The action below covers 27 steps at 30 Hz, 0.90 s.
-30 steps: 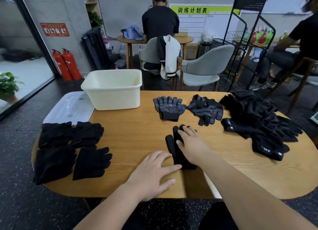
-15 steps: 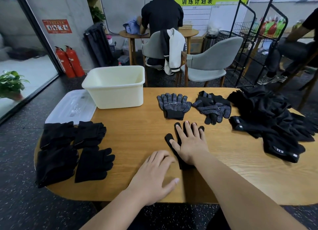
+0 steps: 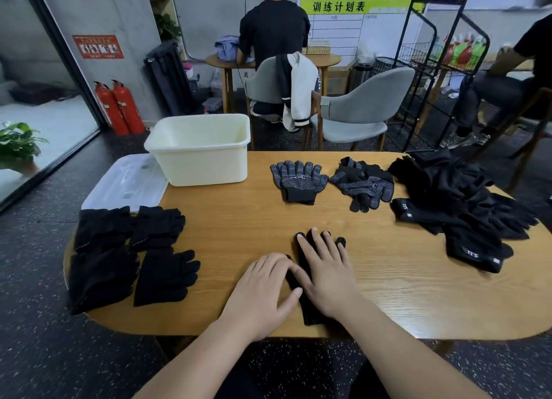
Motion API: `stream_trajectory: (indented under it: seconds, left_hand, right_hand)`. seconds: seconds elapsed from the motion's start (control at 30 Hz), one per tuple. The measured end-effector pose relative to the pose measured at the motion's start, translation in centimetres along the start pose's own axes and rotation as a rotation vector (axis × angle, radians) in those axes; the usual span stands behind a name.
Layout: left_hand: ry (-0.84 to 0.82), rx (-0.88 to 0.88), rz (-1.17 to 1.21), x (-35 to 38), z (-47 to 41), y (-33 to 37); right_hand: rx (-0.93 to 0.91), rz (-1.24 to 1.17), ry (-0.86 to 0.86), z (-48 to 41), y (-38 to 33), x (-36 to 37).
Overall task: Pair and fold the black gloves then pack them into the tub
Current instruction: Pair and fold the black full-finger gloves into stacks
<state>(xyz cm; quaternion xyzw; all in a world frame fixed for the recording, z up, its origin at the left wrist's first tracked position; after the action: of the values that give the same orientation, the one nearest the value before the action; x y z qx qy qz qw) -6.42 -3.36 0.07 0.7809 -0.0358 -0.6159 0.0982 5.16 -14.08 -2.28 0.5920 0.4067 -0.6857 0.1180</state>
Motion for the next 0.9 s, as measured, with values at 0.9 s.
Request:
stream_trajectory:
  seconds: [0.9]
  left_hand:
    - [0.024, -0.016, 0.090, 1.5, -1.0, 0.3]
  right_hand:
    - [-0.308, -0.073, 0.276, 5.7, 4.1, -3.7]
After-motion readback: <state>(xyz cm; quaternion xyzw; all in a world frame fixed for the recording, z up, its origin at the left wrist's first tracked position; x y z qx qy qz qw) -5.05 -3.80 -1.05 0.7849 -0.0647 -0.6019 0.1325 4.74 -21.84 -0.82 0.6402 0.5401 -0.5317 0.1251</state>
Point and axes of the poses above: each hand's wrist, its own z-axis away from the middle knuckle, its own x-axis out of the palm, y = z × x, the point moved 6 cm from there along -z, towards the middle knuckle, and after that the axes turned 9 degrees about -z, right-handed, at the moved point
